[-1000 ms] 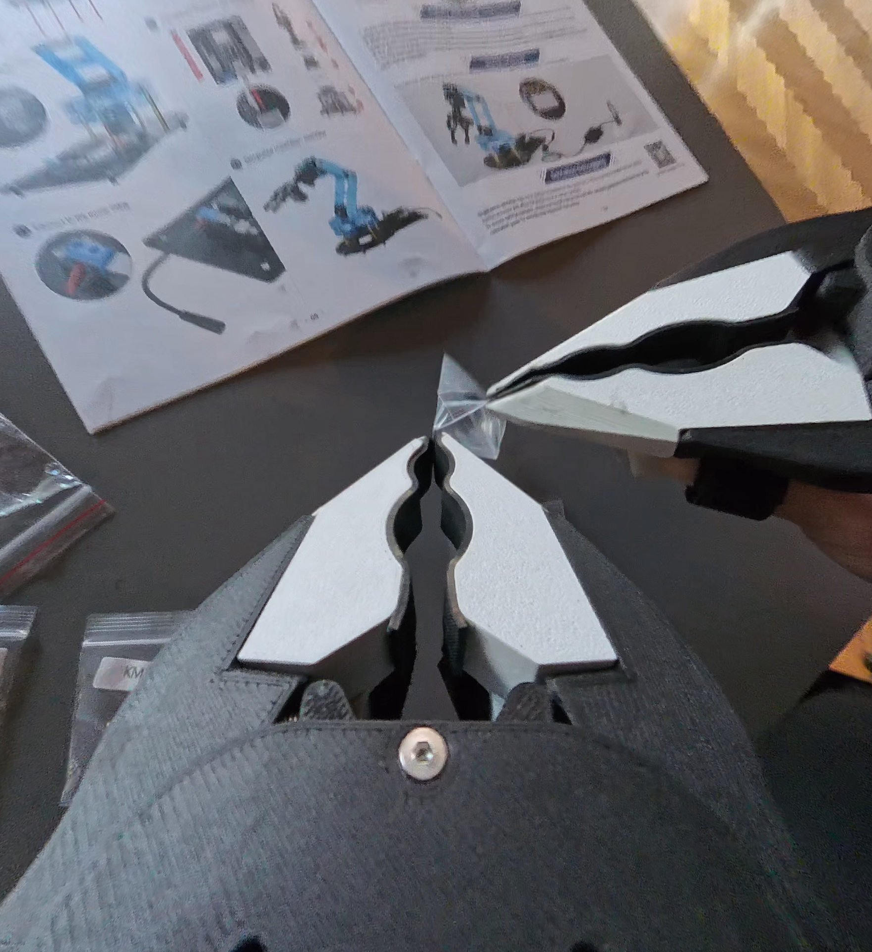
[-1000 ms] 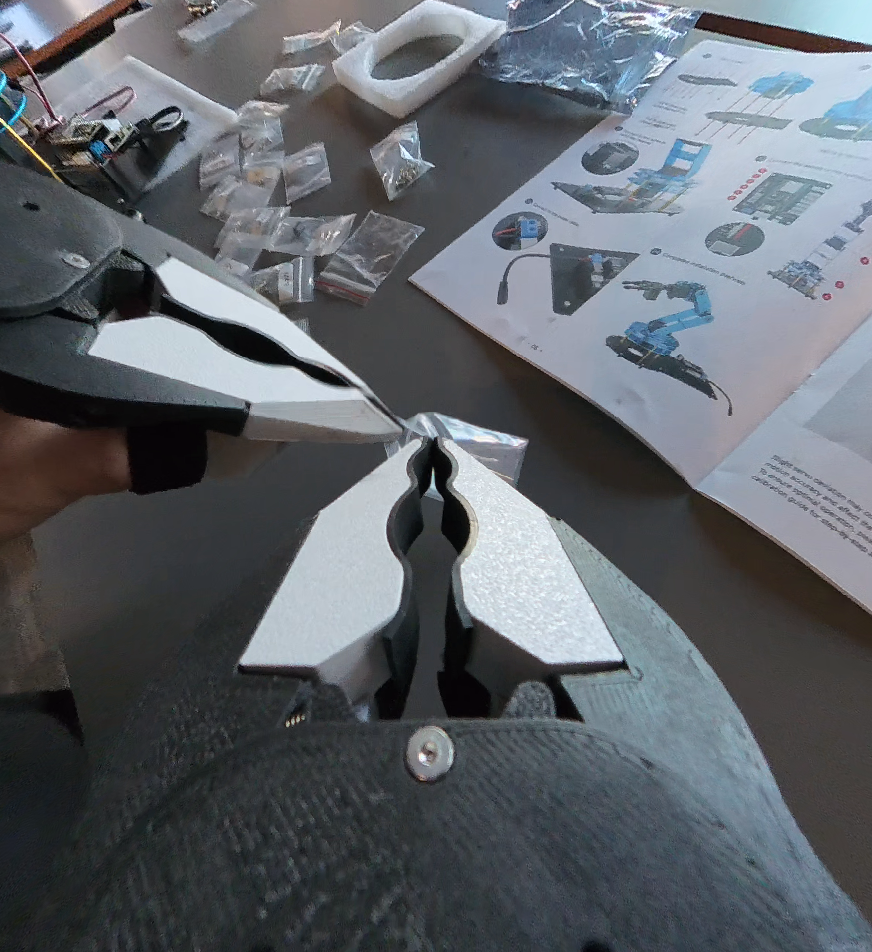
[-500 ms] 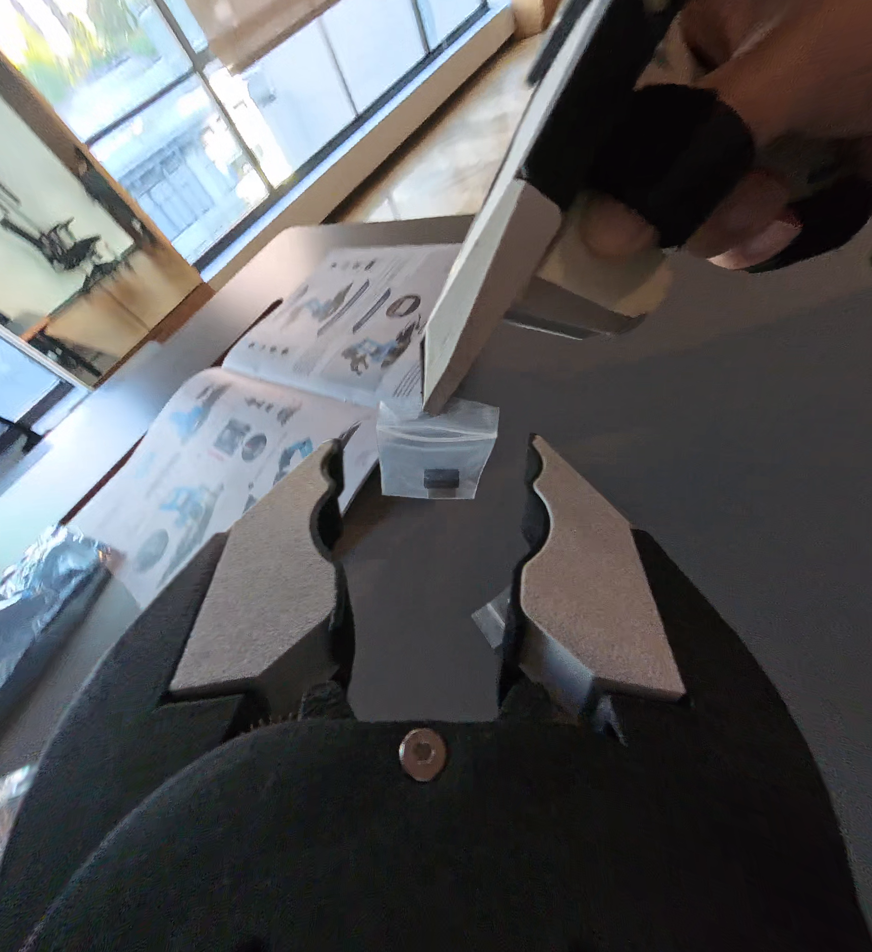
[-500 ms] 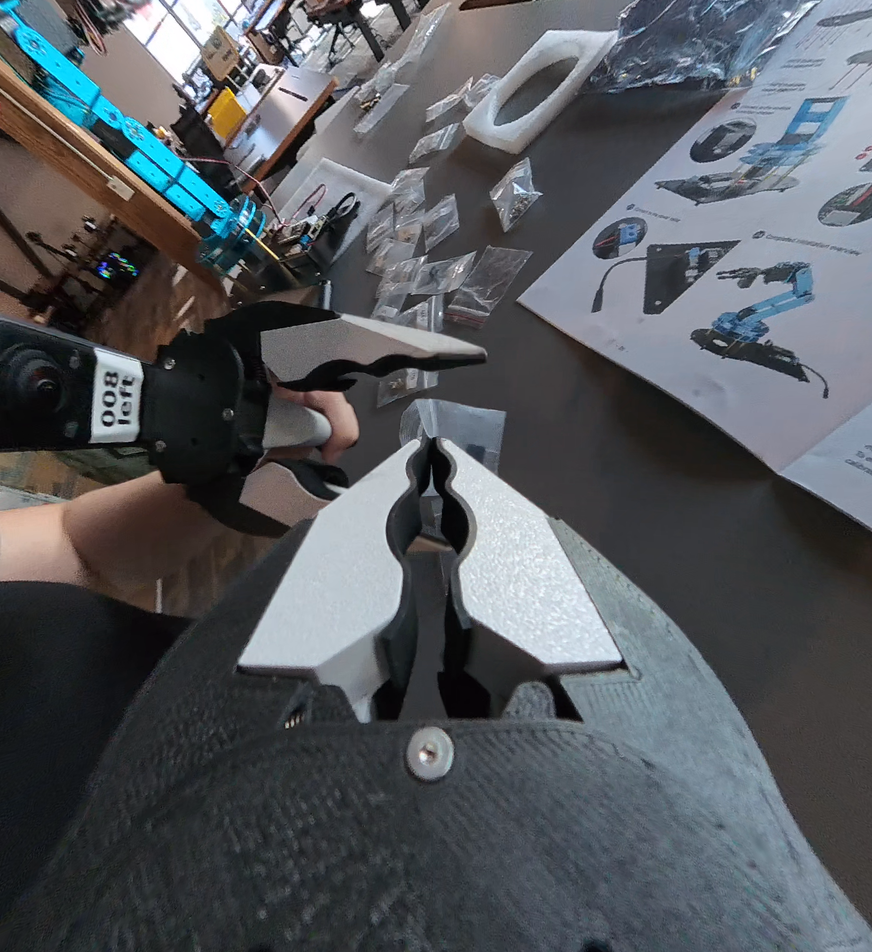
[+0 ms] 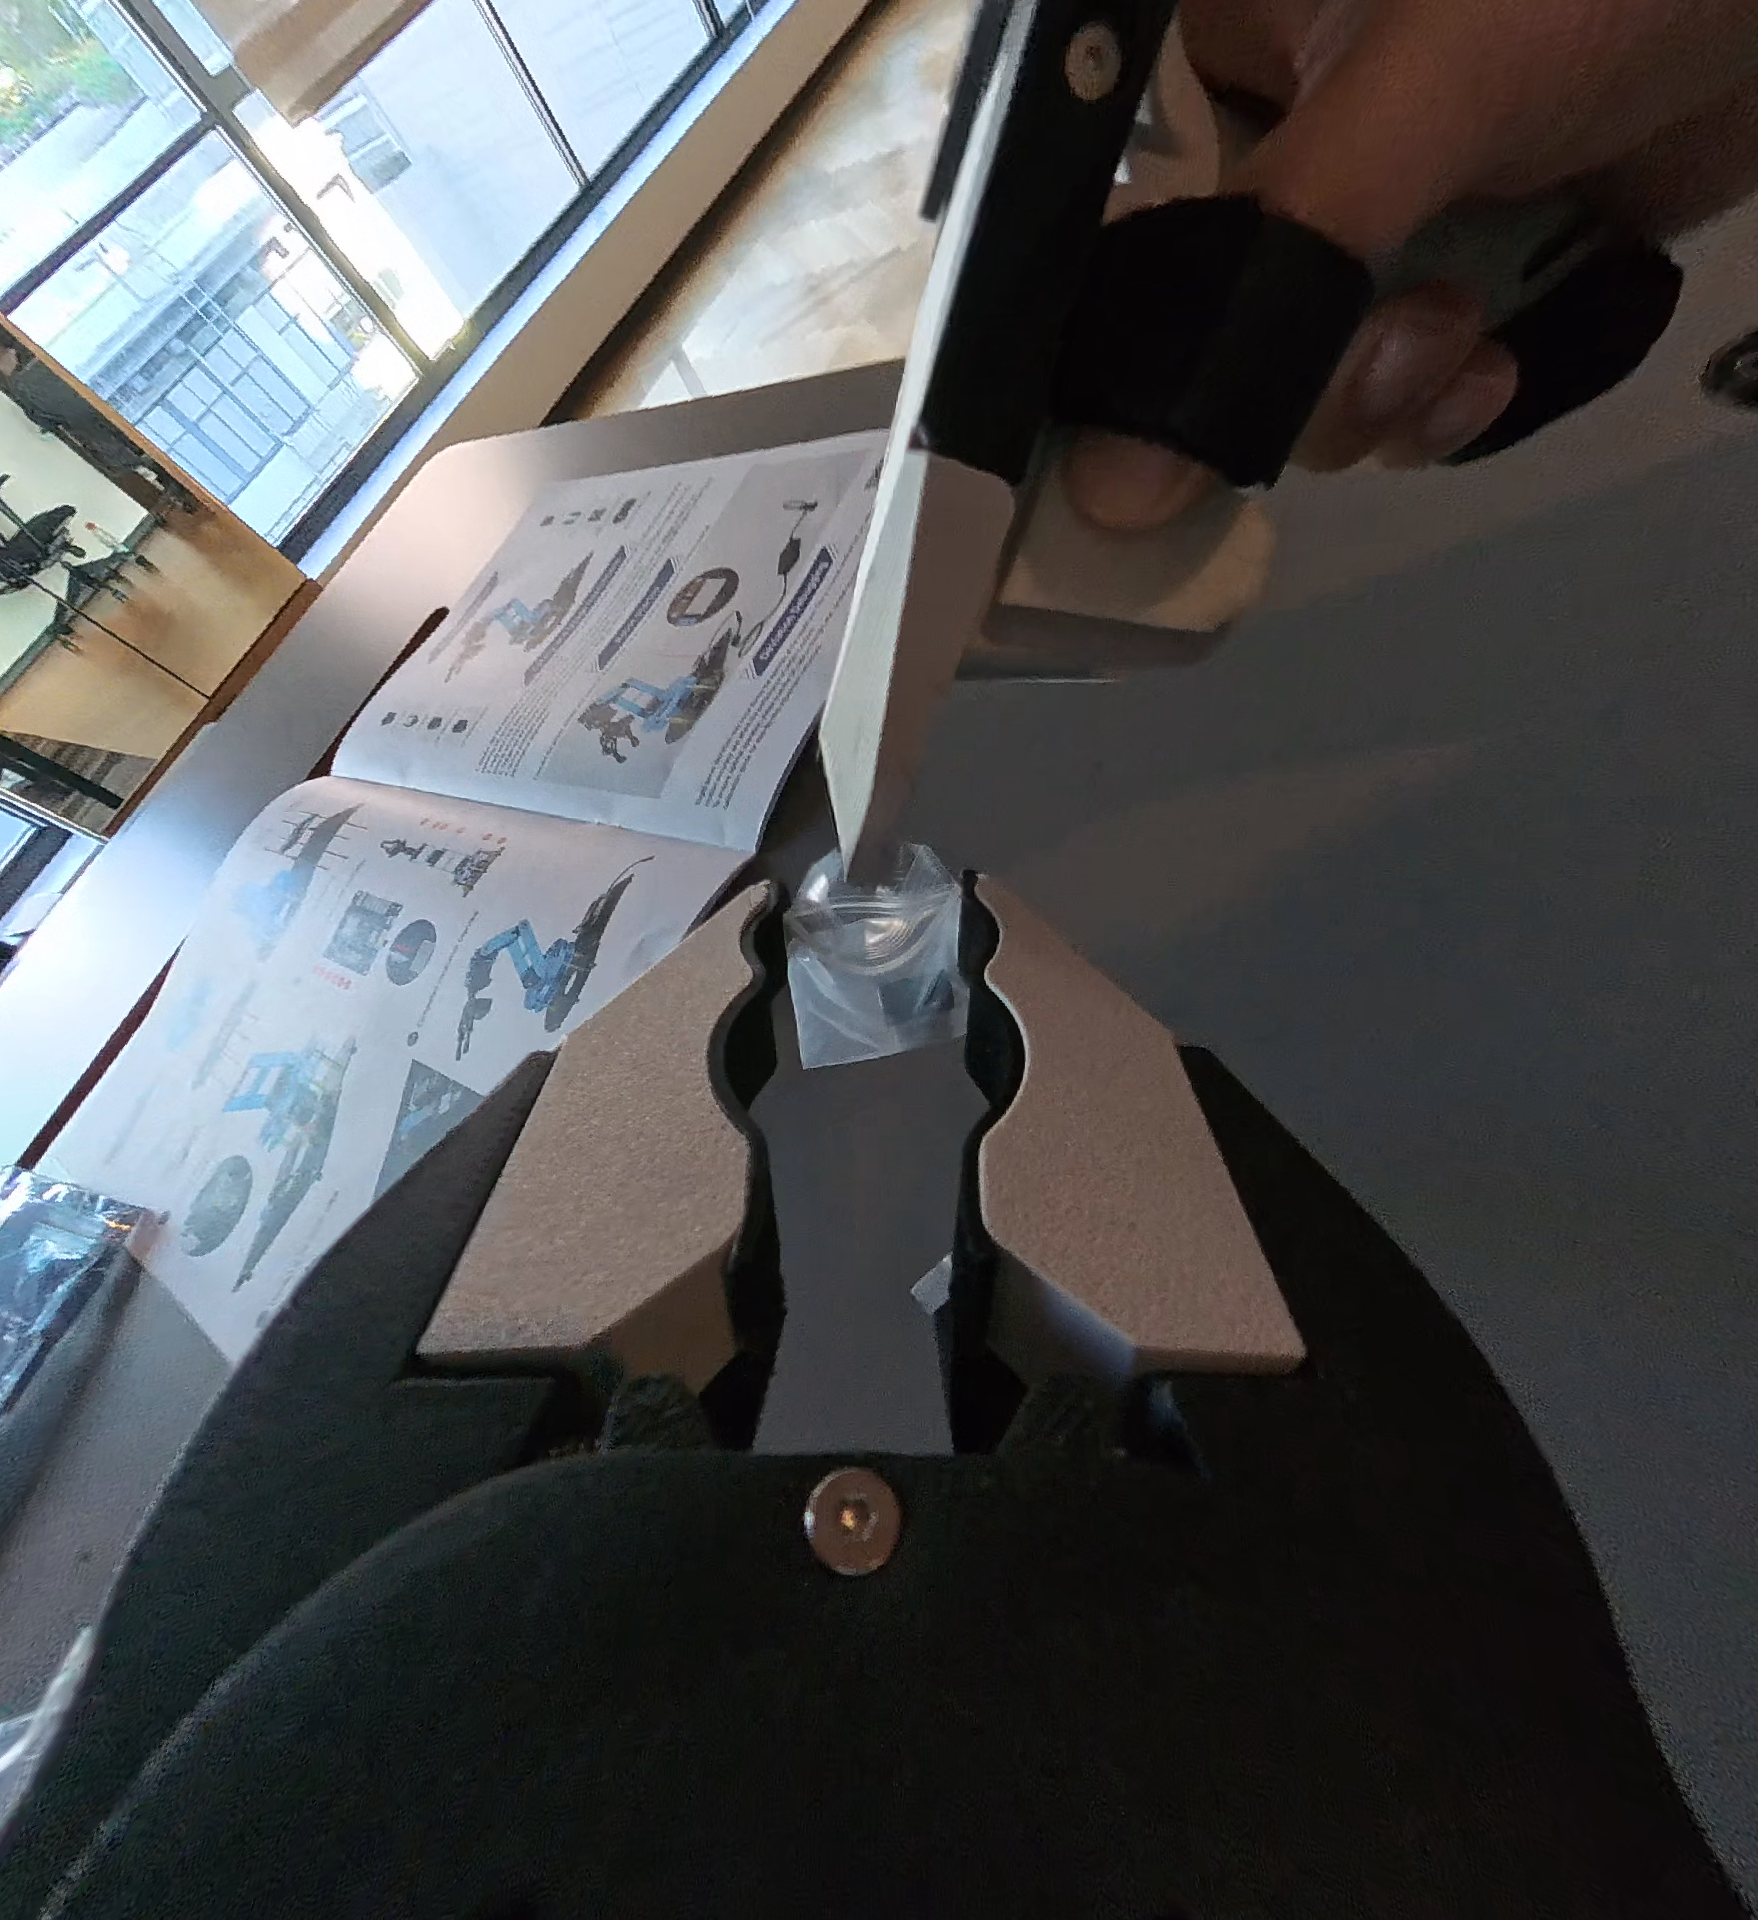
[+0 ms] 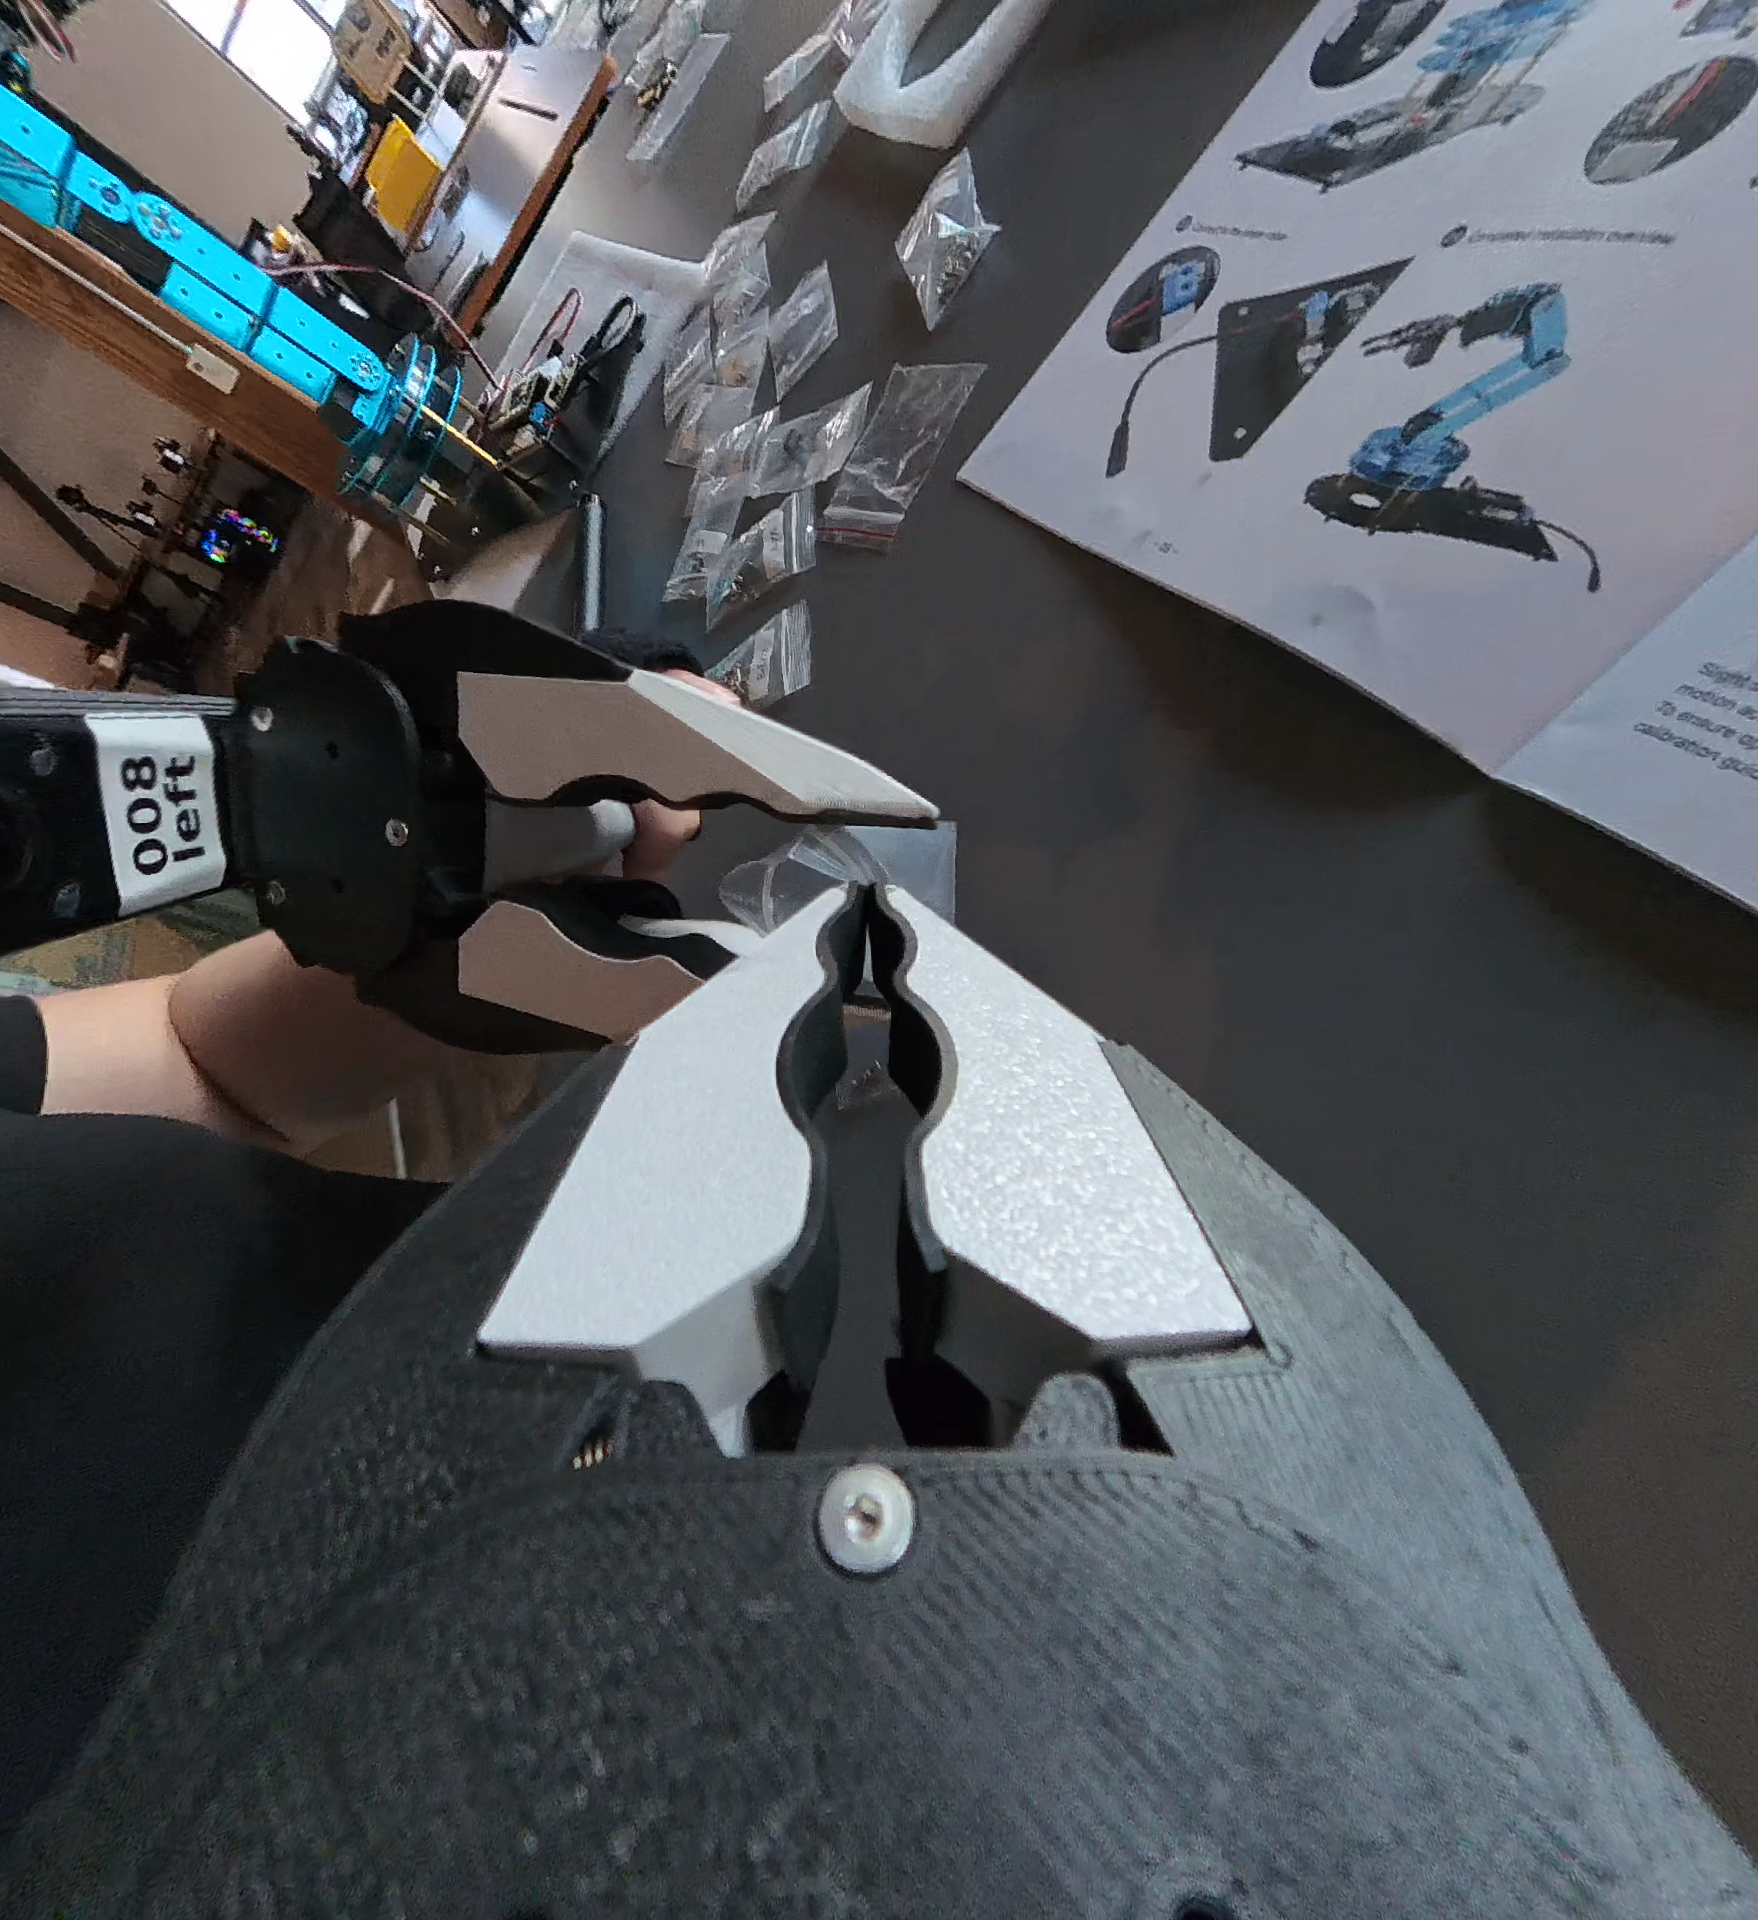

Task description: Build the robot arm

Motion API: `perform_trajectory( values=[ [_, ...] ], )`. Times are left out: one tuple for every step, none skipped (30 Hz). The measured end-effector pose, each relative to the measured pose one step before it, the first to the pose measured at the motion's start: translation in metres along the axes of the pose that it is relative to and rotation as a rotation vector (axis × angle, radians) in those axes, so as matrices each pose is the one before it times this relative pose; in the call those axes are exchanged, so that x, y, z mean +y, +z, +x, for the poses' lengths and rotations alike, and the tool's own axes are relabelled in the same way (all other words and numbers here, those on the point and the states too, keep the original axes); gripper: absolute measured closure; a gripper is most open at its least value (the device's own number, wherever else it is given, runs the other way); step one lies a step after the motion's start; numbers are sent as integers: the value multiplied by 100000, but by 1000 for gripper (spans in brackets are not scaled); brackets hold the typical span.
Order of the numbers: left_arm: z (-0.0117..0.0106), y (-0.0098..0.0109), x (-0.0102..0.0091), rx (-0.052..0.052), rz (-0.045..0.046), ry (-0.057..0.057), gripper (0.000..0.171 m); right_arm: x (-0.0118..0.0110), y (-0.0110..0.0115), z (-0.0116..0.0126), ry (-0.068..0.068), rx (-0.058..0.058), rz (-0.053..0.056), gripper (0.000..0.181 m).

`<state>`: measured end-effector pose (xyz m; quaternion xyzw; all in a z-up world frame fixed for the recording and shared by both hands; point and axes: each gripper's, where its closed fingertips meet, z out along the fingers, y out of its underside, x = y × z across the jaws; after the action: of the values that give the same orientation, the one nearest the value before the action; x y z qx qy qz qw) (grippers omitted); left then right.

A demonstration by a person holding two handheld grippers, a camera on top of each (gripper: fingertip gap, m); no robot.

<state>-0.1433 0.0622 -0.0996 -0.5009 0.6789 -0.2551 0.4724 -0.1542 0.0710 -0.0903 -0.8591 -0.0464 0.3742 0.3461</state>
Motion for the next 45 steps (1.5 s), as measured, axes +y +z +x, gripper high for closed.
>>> perform_trajectory(
  values=[
    [9, 120, 226, 9, -1676, 1844, 141, 170, 112, 139, 675, -352, -1418, 179],
    [18, 139, 226, 129, -1702, 1550, 141, 96, 140, 76, 1079, -491, -1049, 170],
    [32, 117, 139, 283, -1146, 1028, 141, 91, 164, -33, 1453, -912, -1214, 161],
    [43, 85, 48, 375, -468, 441, 141, 163, 196, -58, 721, -798, -1914, 160],
    [31, 39, -56, 304, 86, 114, 141, 68, 190, 175, -303, 1066, -1058, 161],
    [56, 24, -71, 293, 176, 145, 141, 99, 190, 461, -1087, 3295, -1192, 162],
    [69, 56, 59, 206, -659, 370, 140, 157, 186, 470, -1183, 3442, -1688, 162],
    [51, 98, 145, -162, -1133, 815, 140, 51, 181, 18, -358, 566, -1059, 163],
    [53, 83, 129, -356, -912, 1096, 140, 86, 160, -288, -417, -1695, -1445, 174],
    [40, 70, 165, -323, -1196, 894, 141, 135, 116, 139, -328, 902, -1540, 176],
    [-41, 59, 229, -685, -1394, 340, 141, 73, 5, 247, -907, 1527, -1064, 179],
    [-193, -69, 209, -1284, -911, -689, 140, -89, -74, 278, -1234, 1848, 527, 180],
    [-247, -229, 214, -1007, -487, -2537, 136, -229, -179, 297, -1538, 1854, 1967, 180],
    [-263, -377, 311, -73, -400, -5151, 126, -317, -264, 68, -807, -370, 3228, 181],
    [-247, -516, 357, 1145, 69, -7632, 118, -351, -305, -493, 337, -5067, 3738, 181],
    [-94, -637, 261, 3095, 1619, -9340, 115, -414, -325, -973, 1580, -8771, 4359, 181],
    [164, -755, 21, 5452, 3624, -10417, 117, -399, -345, -874, 3753, -8606, 4423, 181],
    [398, -817, -241, 7212, 5049, -10931, 123, -573, -367, -1126, 3435, -10360, 5516, 181],
    [571, -824, -459, 8231, 5877, -10652, 128, -628, -323, -1294, 3398, -11252, 5679, 181],
    [555, -758, -627, 7657, 6215, -9333, 137, -368, -193, -891, 4221, -8709, 3717, 181],
    [392, -629, -672, 5902, 6027, -7457, 146, -65, -23, -708, 3021, -7190, 1470, 181],
    [306, -467, -645, 4510, 5095, -5705, 151, 128, 131, -535, 1486, -5551, 133, 181],
    [323, -326, -545, 3961, 3701, -4290, 155, 223, 219, -241, 880, -3271, -519, 181],
    [376, -202, -402, 3616, 2261, -3103, 160, 200, 276, -187, 450, -2692, -616, 181],
    [345, -116, -240, 2915, 1215, -2010, 164, 107, 278, -354, 373, -3552, -249, 181],
    [263, -69, -145, 2145, 862, -1456, 167, -29, 222, -313, 1232, -3307, 432, 181],
    [222, -40, -90, 2013, 951, -1603, 171, -89, 165, -266, 1238, -2940, 576, 181],
    [303, -36, -46, 2684, 709, -1836, 171, -39, 132, -163, 445, -2029, 84, 181],
    [172, -41, 65, 1634, 42, -1563, 171, 32, 41, 148, -44, 200, -422, 181],
    [-155, -74, 165, -748, -428, -890, 171, 12, -53, 434, -166, 2201, -492, 181],
    [-272, -120, 175, -1692, -615, -433, 171, 52, -156, 561, -886, 3177, -719, 181],
    [-226, -147, 148, -1382, -759, -493, 171, 77, -200, 753, -1302, 4502, -932, 181],
    [-208, -156, 150, -1152, -1010, -747, 171, 151, -213, 843, -1736, 5152, -1301, 181],
    [-331, -130, 162, -1961, -1284, -595, 171, 251, -166, 871, -1736, 5029, -1860, 181],
    [-393, -86, 215, -2409, -1744, -177, 171, 430, 32, 580, -1490, 3004, -2680, 181],
    [-375, -60, 232, -2156, -2282, -401, 171, 268, 130, 443, -558, 2006, -1296, 181],
    [-371, -84, 215, -1951, -3109, -1235, 171, 135, 137, 477, -695, 2019, -600, 181],
    [-450, -138, 196, -2422, -4267, -1453, 171, 164, 74, 659, -1390, 2902, -1062, 180],
    [-517, -221, 130, -3393, -5181, -323, 171, 230, -42, 746, -3004, 3261, -1884, 177],
    [-487, -318, -5, -3893, -5309, 1196, 171, 364, -193, 940, -3517, 4253, -2965, 176],
    [-437, -353, -99, -3918, -5532, 2161, 171, 387, -332, 966, -2992, 4100, -3192, 174],
    [-442, -311, -56, -4240, -6106, 3027, 171, 210, -407, 719, -2316, 2651, -1983, 174],
    [-417, -148, 68, -4445, -6587, 3984, 171, 32, -414, 511, -1881, 1676, -949, 174],
    [-423, 89, 310, -4514, -7573, 4748, 171, -24, -385, 482, -1636, 1890, -710, 174],
    [-493, 321, 646, -5418, -9396, 4479, 171, -48, -292, 471, -1760, 2081, -631, 174]
  ],
)
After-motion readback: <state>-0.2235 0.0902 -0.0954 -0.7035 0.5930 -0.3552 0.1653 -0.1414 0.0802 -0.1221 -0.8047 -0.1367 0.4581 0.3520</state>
